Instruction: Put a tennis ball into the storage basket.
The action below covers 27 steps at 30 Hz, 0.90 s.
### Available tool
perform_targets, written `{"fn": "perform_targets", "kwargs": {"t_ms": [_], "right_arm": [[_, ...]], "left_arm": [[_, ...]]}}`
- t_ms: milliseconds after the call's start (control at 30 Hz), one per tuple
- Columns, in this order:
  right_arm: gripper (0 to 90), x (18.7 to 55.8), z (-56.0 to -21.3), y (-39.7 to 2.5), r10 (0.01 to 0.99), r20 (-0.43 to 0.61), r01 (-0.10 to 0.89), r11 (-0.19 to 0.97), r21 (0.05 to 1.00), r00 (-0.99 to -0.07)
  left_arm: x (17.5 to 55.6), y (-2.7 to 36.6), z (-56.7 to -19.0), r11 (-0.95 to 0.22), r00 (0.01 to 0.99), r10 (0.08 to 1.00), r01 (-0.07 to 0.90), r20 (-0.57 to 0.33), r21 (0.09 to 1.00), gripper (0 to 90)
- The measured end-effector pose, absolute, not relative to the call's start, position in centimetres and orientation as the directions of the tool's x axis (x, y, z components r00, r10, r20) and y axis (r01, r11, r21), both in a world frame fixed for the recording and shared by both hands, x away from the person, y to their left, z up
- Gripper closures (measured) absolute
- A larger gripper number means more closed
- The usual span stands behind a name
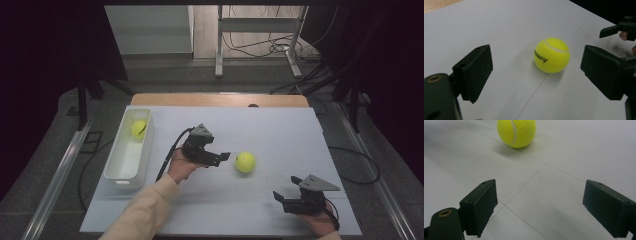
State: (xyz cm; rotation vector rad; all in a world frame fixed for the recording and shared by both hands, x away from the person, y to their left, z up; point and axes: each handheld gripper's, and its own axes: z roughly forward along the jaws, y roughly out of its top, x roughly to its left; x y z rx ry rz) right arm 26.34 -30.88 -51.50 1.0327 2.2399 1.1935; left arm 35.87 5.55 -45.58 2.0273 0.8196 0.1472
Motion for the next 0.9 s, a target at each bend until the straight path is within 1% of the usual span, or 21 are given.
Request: {"fn": "perform_targets", "kwargs": {"t_ms": [900], "right_arm": [[12.9, 26.3, -51.5, -30.9, 0.758, -0.009, 0.419, 0.371, 0.829, -0.652]], "left_arm": [[36.7, 2.7, -46.6, -0.408, 0.791, 0.574, 0.500, -0.211, 0.764, 11.4]]}}
